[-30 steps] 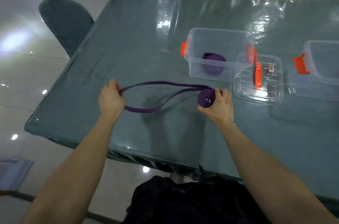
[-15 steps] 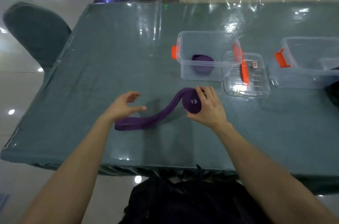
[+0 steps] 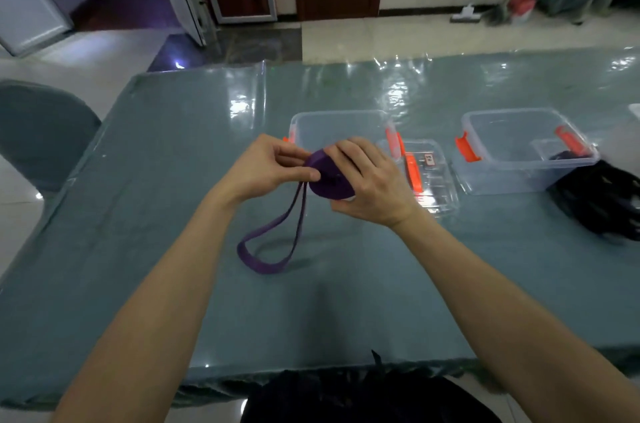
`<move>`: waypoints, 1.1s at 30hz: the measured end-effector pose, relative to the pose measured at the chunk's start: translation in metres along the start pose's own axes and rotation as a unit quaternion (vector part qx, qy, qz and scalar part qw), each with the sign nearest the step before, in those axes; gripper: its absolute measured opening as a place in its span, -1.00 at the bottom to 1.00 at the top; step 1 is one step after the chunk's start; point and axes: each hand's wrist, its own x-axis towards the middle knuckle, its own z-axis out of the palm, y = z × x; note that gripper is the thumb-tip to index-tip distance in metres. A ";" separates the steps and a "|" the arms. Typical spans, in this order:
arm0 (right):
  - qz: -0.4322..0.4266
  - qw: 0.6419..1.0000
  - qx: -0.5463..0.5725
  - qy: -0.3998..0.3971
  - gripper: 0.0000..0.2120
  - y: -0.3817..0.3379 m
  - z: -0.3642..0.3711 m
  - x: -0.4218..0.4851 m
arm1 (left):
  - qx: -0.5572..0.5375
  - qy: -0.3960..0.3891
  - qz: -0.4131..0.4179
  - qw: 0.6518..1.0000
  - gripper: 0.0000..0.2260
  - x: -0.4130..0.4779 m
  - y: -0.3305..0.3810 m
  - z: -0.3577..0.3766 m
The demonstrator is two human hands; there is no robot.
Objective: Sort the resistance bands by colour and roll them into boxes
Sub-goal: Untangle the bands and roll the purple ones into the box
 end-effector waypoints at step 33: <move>0.303 0.815 0.432 -0.240 -0.72 0.114 -0.056 -0.007 | 0.249 -0.048 0.002 0.967 -0.70 0.073 0.105 0.064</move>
